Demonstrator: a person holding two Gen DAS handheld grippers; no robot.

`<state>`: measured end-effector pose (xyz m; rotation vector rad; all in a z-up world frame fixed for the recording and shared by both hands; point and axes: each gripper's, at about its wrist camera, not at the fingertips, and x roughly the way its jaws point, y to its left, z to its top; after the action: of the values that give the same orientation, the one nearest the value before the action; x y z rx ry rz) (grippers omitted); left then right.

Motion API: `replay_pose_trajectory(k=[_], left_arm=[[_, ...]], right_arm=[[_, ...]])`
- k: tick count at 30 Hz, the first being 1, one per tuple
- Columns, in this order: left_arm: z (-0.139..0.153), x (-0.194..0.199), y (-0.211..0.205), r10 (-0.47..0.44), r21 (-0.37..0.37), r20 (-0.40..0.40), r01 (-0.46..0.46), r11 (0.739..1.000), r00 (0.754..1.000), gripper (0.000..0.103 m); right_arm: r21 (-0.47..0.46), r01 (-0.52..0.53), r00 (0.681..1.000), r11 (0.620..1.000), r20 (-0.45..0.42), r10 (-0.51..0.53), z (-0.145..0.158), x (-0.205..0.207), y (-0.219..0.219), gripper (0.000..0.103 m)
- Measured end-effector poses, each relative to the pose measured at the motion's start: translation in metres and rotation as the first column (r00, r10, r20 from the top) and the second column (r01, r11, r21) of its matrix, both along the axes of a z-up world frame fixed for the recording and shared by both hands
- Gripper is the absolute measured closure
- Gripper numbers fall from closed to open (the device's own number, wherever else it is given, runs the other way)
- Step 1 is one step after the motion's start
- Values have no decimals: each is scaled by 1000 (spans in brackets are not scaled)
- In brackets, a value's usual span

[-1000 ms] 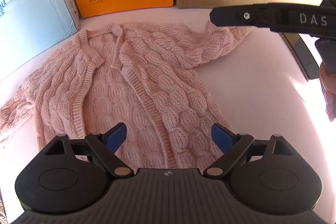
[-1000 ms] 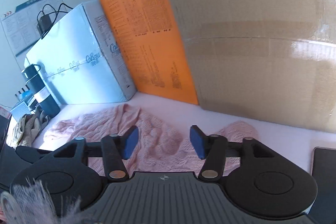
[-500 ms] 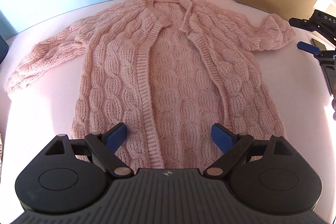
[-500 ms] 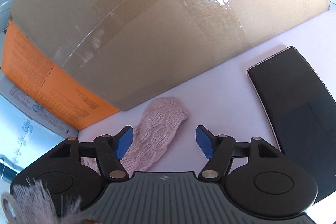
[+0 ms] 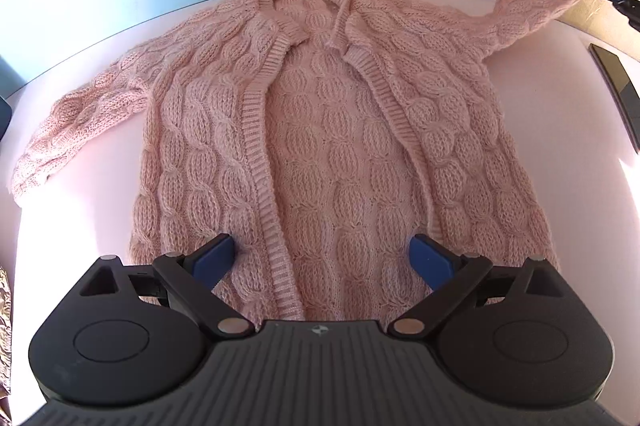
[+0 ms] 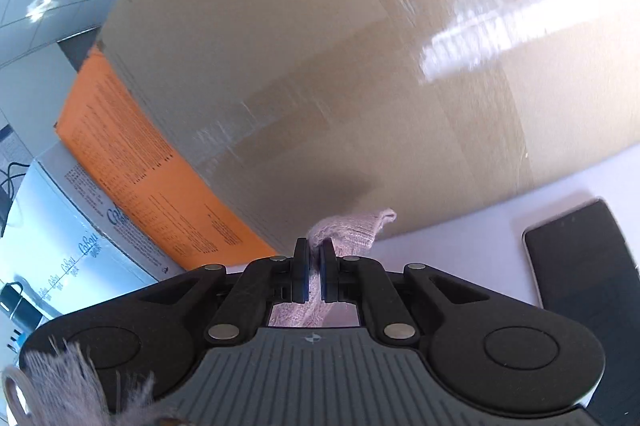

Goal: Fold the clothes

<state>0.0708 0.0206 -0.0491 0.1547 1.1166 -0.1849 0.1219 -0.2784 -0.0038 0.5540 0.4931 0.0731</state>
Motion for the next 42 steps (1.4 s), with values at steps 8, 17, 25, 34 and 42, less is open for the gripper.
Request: replay_pose_trajectory(k=[8,17,25,34,42], left_arm=[[2,-6,3,-3,-8,6,3,1000,1000,7],[20,-37,35,35,-113,71,-27,993,997,7],[22,-59,98,208,-162,39,-199,966,977,7],[83,-31,196,304,-41,211,-303,952,929,7],[176,28,262,373,8,370,-404,915,851,7]], right_arm=[[-52,103,980,993,-167,-110,-28,-53,2,34],[15,87,979,996,-186,-82,-48,-72,33,0],[-158,14,963,987,-263,-56,-43,-59,54,0],[36,95,963,995,-258,-83,-9,-78,19,0],[91,115,973,989,-212,-94,46,-67,-6,0]])
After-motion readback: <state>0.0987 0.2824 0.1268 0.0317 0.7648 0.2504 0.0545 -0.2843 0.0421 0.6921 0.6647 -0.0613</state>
